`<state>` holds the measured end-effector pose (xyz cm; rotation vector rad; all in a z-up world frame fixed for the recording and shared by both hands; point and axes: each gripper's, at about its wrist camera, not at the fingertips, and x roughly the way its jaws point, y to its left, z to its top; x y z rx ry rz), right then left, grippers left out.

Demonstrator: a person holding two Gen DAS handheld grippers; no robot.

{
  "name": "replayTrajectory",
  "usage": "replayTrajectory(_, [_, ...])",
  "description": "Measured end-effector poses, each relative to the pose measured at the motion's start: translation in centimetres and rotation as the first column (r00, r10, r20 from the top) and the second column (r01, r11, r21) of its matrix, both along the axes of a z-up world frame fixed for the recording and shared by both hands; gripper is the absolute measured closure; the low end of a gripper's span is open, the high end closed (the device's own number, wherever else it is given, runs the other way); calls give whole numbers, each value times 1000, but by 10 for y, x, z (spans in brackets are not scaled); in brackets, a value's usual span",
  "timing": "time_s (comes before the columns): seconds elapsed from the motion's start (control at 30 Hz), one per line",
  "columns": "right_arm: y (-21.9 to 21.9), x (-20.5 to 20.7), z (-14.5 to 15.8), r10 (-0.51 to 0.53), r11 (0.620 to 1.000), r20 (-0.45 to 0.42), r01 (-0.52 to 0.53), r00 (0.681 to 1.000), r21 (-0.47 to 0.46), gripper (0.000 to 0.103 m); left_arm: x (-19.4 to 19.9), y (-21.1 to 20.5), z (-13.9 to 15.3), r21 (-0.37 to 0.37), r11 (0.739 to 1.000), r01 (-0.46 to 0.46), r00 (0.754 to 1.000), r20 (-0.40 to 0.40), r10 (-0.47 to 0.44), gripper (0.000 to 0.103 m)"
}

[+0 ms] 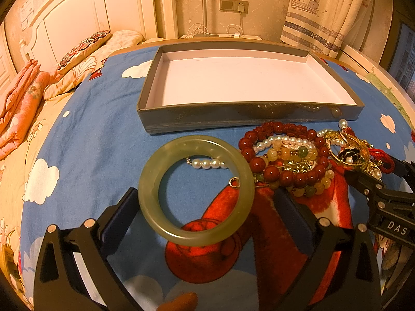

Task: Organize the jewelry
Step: 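Lower the left tool onto the green jade bangle and close on its rim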

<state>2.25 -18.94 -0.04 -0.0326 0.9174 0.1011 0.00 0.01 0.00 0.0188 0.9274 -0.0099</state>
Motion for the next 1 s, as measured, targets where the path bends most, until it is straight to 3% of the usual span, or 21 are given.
replayTrajectory(0.17, [1,1,-1,13,1000,-3,-13,1000,5,15,0,0,0,0,1000,-8,1000,0,8,2])
replayTrajectory(0.2, [2,2,-2,53,998,-21,-52,998,29,4,0,0,0,-1,1000,-11,1000,-1,11,2])
replayTrajectory(0.33, [2,-2,0,105,994,-34,-104,994,27,4,2,-2,0,-2,1000,-15,1000,-1,15,2])
replayTrajectory(0.47, [-10,-7,5,110,989,-29,-107,993,100,5,1,-1,1,1,1000,-21,1000,-6,21,2])
replayTrajectory(0.67, [-50,-21,21,64,966,68,-79,996,246,5,-2,2,2,-5,1000,10,1000,-25,-10,2])
replayTrajectory(0.83, [-97,-26,22,-4,927,77,-25,997,374,5,-28,9,14,-60,997,54,997,63,-50,2])
replayTrajectory(1.0, [-115,-29,27,-49,907,133,-11,990,420,5,-32,2,34,-103,989,102,988,127,-88,2])
